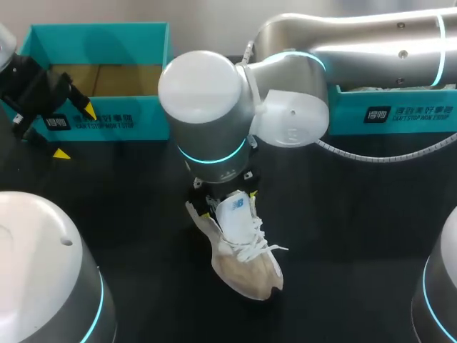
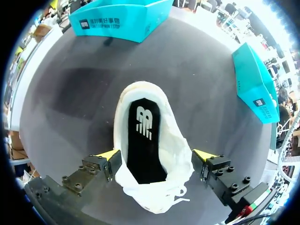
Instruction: Take the shoe out of the shoebox, open the shoe tongue, remove and reinsert the insole, then place the shoe into the shoebox
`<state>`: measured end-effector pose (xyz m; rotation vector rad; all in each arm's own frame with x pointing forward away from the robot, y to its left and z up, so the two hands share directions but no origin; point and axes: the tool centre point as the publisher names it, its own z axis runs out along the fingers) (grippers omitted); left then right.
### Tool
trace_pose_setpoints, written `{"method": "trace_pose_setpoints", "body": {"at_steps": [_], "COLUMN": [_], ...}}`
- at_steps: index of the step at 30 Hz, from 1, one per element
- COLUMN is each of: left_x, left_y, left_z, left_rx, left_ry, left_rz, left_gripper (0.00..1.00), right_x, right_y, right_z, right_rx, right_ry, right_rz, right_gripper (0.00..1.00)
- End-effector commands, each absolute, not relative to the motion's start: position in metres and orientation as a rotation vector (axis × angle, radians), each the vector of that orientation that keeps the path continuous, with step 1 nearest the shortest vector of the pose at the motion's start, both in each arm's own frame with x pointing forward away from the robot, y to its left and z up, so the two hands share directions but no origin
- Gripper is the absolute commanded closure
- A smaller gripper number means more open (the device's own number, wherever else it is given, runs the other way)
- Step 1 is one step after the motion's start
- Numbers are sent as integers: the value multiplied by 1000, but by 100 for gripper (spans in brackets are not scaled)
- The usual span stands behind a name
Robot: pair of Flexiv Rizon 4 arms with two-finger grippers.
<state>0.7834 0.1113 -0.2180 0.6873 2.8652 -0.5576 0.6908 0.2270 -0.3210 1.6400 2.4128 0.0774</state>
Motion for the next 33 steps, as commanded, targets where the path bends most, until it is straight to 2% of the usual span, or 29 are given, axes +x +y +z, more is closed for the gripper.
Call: {"method": "trace_pose_setpoints", "body": {"at_steps": [1,15,33], "left_x": [783,783,783], "left_y": [111,111,111], "left_z": [-218,-218,-218], "left_rx": [687,687,687], "left_ry": [2866,2866,2866], "left_rz": [-552,-552,-552], "left_gripper": [0,0,0], "right_x": [687,685,640], "right_y": [220,218,203], "right_z": [-316,-317,-302], "right_rx": [1644,1624,1703], "right_ry": [2408,2453,2598], "right_rz": [98,88,47], "right_gripper": [0,0,0]}}
